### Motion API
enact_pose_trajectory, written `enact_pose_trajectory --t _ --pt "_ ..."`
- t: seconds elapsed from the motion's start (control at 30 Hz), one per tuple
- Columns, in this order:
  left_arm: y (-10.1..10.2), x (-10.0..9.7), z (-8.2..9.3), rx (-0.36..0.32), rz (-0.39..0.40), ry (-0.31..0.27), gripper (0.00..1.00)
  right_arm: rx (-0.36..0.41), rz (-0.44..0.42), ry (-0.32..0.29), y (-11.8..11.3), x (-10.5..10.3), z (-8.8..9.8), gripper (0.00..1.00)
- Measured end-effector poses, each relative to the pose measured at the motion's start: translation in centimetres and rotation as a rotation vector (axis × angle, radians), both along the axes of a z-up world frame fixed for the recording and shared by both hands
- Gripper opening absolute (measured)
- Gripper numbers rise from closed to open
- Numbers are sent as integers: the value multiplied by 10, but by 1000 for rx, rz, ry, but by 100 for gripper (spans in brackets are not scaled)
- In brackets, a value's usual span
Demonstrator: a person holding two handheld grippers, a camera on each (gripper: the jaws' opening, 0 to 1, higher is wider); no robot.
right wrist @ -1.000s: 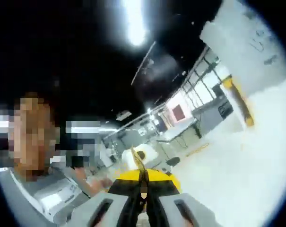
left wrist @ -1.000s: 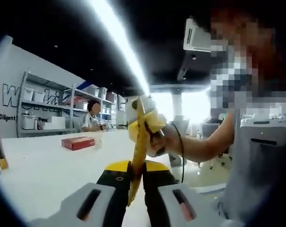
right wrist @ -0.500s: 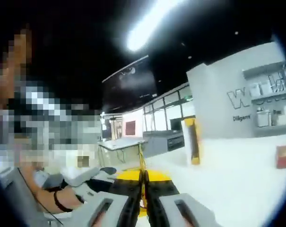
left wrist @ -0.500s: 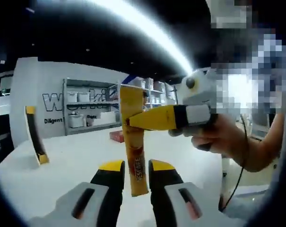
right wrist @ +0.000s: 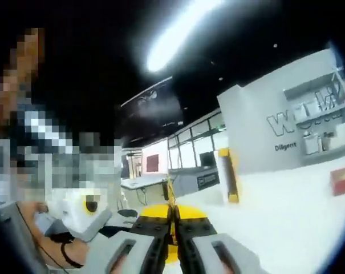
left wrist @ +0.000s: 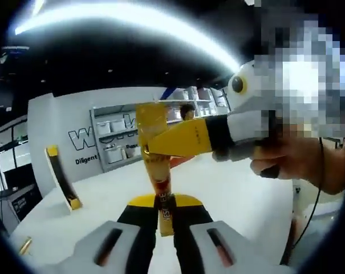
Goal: Tear open the coffee pouch, take out the coffee, and pour the coffee from the pouch into the cup
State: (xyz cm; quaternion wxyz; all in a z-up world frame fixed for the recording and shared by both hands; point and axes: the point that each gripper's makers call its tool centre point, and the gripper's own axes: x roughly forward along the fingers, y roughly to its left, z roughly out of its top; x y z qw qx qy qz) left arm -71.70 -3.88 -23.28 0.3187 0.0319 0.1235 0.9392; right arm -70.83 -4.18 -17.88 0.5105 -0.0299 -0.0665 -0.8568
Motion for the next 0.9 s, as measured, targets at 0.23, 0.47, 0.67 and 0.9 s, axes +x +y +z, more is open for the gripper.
enact_pose_trajectory --t 0.23,0.47,0.67,0.9 --pt "11 31 12 100 -334 -119 10 27 240 73 2 25 8 29" --pt "14 66 19 147 -706 -230 10 1 513 24 1 54 18 31" --pt "16 67 13 63 -732 -233 9 58 524 9 -11 57 8 23" --pt "17 59 13 67 -704 -207 11 58 402 5 -9 42 9 13"
